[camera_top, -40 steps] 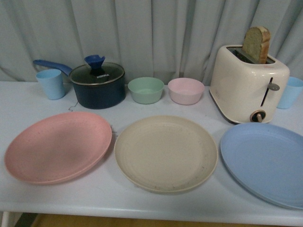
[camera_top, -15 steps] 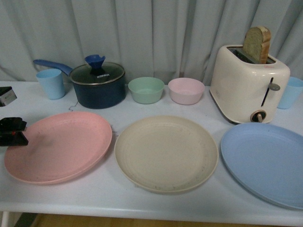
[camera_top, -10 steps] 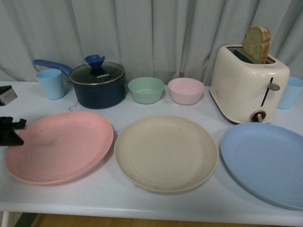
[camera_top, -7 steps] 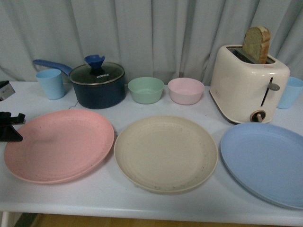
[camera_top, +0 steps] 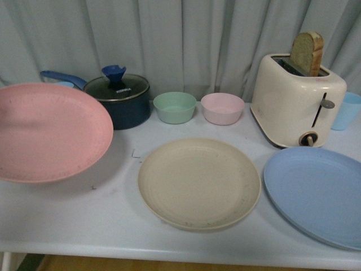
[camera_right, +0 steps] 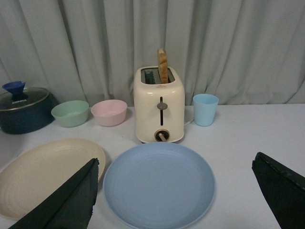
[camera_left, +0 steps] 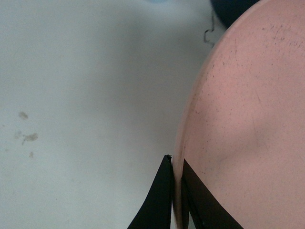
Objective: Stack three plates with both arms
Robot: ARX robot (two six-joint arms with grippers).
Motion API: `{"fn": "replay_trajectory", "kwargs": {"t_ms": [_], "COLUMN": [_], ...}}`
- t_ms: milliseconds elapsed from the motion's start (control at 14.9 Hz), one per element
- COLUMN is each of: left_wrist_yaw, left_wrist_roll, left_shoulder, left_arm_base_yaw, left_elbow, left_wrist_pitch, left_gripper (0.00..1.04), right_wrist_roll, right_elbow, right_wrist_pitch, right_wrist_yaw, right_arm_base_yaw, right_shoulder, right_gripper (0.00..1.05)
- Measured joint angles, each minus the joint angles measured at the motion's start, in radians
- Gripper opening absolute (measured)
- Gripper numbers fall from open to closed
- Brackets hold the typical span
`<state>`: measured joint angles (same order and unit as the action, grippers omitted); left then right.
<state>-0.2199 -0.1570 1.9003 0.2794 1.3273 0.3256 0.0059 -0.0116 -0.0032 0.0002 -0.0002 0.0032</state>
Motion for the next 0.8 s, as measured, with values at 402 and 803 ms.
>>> {"fn": "replay_trajectory", "kwargs": {"t_ms": [402, 803], "left_wrist_yaw": [0.051, 0.059], "left_wrist_roll": [0.21, 0.41], "left_shoulder": [-0.175, -0.027], "left_arm_base_yaw": [-0.281, -0.484], "left_elbow": [-0.03, -0.011], "left_wrist_pitch": [0.011, -0.042], "left_gripper": [0.03, 0.03], "right_wrist_roll": [0.0, 0.0], "right_elbow": [0.0, 0.0], "right_wrist_pitch": [0.0, 0.0], "right_wrist_yaw": [0.0, 0.0], "right_arm_base_yaw": [0.0, 0.0], "right_shoulder": [0.0, 0.0], "right_gripper": [0.98, 0.98]}}
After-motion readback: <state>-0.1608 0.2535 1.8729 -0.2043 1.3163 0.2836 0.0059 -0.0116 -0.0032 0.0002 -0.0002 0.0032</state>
